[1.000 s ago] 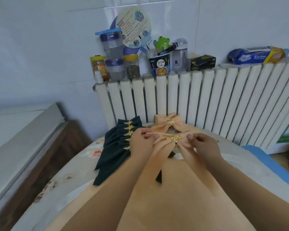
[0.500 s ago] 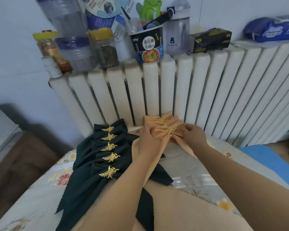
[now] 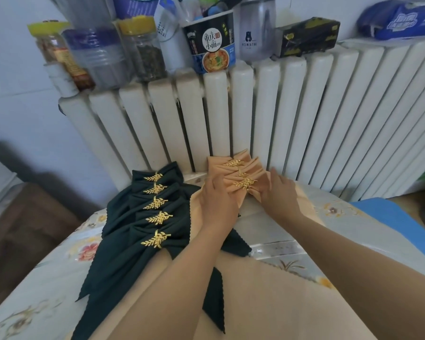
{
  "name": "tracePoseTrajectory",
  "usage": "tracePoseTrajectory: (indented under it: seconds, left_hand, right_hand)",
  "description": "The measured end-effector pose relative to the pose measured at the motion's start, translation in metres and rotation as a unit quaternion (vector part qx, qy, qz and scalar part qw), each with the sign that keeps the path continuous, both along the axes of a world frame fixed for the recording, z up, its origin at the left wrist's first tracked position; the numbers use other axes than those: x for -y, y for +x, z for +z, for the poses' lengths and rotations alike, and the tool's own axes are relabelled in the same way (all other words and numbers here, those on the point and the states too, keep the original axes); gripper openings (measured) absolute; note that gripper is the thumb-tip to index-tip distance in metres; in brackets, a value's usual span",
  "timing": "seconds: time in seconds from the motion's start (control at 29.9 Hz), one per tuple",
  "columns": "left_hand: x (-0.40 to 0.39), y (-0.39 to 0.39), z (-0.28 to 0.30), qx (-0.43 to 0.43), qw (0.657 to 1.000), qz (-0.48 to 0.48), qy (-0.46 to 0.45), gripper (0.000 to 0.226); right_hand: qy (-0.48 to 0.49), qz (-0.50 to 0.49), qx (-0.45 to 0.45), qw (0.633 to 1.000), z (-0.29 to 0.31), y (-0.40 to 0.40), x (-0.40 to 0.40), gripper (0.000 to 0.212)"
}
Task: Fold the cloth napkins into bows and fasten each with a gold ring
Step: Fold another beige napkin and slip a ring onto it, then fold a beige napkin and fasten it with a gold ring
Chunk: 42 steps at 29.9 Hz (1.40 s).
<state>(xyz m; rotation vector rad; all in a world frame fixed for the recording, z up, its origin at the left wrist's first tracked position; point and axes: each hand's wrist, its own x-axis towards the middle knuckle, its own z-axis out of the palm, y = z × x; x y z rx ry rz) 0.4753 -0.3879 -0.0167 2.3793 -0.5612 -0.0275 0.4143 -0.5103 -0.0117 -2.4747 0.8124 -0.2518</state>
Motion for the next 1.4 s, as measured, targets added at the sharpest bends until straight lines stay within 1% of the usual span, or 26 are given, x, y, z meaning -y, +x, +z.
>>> tracePoseTrajectory:
  seconds: [0.1,0.13,0.2,0.3,0.37,0.43,0.47,0.53,0.63,0.67,0.7,0.77,0.8,0.87,0.97,1.04,1.1,1.17,1.24,1.27,1.3,1.34,1.4]
  left_hand:
    - [-0.008,-0.011,0.008,0.058,0.998,-0.021,-0.003,0.043]
    - [-0.023,-0.029,0.021,0.071,0.997,-0.032,0.001,0.043]
    - [-0.024,-0.032,0.023,0.073,0.997,-0.038,0.012,0.044]
    - [-0.046,-0.061,0.037,0.085,0.995,-0.046,0.026,0.051]
    - [-0.064,-0.091,0.049,0.091,0.994,-0.053,0.018,0.054]
    - [-0.096,-0.132,0.065,0.104,0.993,-0.062,0.006,0.050]
    - [-0.099,-0.137,0.062,0.097,0.993,-0.065,0.002,0.048]
    - [-0.126,-0.174,0.068,0.089,0.994,-0.063,0.002,0.046]
    - [-0.167,-0.232,0.073,0.097,0.993,-0.069,0.018,0.043]
    - [-0.188,-0.264,0.071,0.093,0.993,-0.070,0.033,0.042]
    - [-0.192,-0.265,0.069,0.089,0.993,-0.064,0.032,0.042]
    - [-0.230,-0.320,0.068,0.052,0.996,-0.055,0.040,0.043]
    - [-0.236,-0.324,0.065,0.047,0.997,-0.054,0.035,0.043]
    - [-0.264,-0.364,0.057,0.024,0.996,-0.063,0.056,0.043]
    - [-0.302,-0.407,0.040,-0.022,0.991,-0.081,0.108,0.043]
    - [-0.323,-0.430,0.034,-0.063,0.984,-0.090,0.142,0.046]
    - [-0.343,-0.449,0.028,-0.087,0.970,-0.113,0.195,0.056]
    - [-0.356,-0.460,0.021,-0.087,0.956,-0.143,0.240,0.069]
    - [-0.365,-0.465,0.015,-0.077,0.954,-0.157,0.242,0.076]
    - [-0.367,-0.466,0.013,-0.074,0.958,-0.153,0.232,0.077]
    - [-0.367,-0.466,0.010,-0.068,0.963,-0.146,0.218,0.073]
    - [-0.366,-0.466,0.007,-0.060,0.968,-0.134,0.202,0.066]
    - [-0.363,-0.465,0.001,-0.035,0.983,-0.103,0.148,0.040]
  right_hand:
    - [-0.040,-0.020,0.032,0.999,0.005,-0.015,-0.005,0.057]
    - [-0.047,-0.019,0.045,0.998,0.012,-0.034,-0.019,0.054]
    - [-0.048,-0.013,0.047,0.998,0.012,-0.036,-0.021,0.050]
    - [-0.045,-0.007,0.047,0.998,0.026,-0.065,-0.047,0.046]
    - [-0.051,0.003,0.060,0.997,0.036,-0.088,-0.065,0.046]
    - [-0.050,0.023,0.083,0.995,0.050,-0.124,-0.095,0.046]
    - [-0.045,0.028,0.084,0.995,0.048,-0.125,-0.097,0.045]
    - [-0.041,0.053,0.104,0.992,0.056,-0.156,-0.119,0.044]
    - [-0.048,0.092,0.118,0.988,0.065,-0.216,-0.151,0.042]
    - [-0.052,0.100,0.116,0.987,0.062,-0.249,-0.168,0.042]
    - [-0.055,0.105,0.118,0.986,0.064,-0.253,-0.169,0.042]
    - [-0.043,0.123,0.098,0.987,0.063,-0.313,-0.199,0.041]
    - [-0.040,0.135,0.100,0.985,0.062,-0.321,-0.202,0.041]
    - [-0.028,0.165,0.076,0.983,0.057,-0.364,-0.224,0.040]
    - [-0.024,0.204,0.041,0.978,0.043,-0.416,-0.252,0.040]
    - [-0.026,0.224,-0.001,0.974,0.034,-0.444,-0.266,0.043]
    - [-0.028,0.241,-0.063,0.968,0.024,-0.468,-0.276,0.051]
    - [-0.021,0.268,-0.130,0.954,0.015,-0.483,-0.278,0.067]
    - [-0.031,0.298,-0.179,0.937,0.008,-0.494,-0.281,0.083]
    - [-0.038,0.300,-0.183,0.935,0.005,-0.496,-0.282,0.087]
    - [-0.042,0.293,-0.174,0.939,0.002,-0.497,-0.284,0.086]
    - [-0.040,0.279,-0.156,0.947,0.000,-0.499,-0.286,0.080]
    - [-0.025,0.238,-0.101,0.966,-0.005,-0.496,-0.289,0.057]
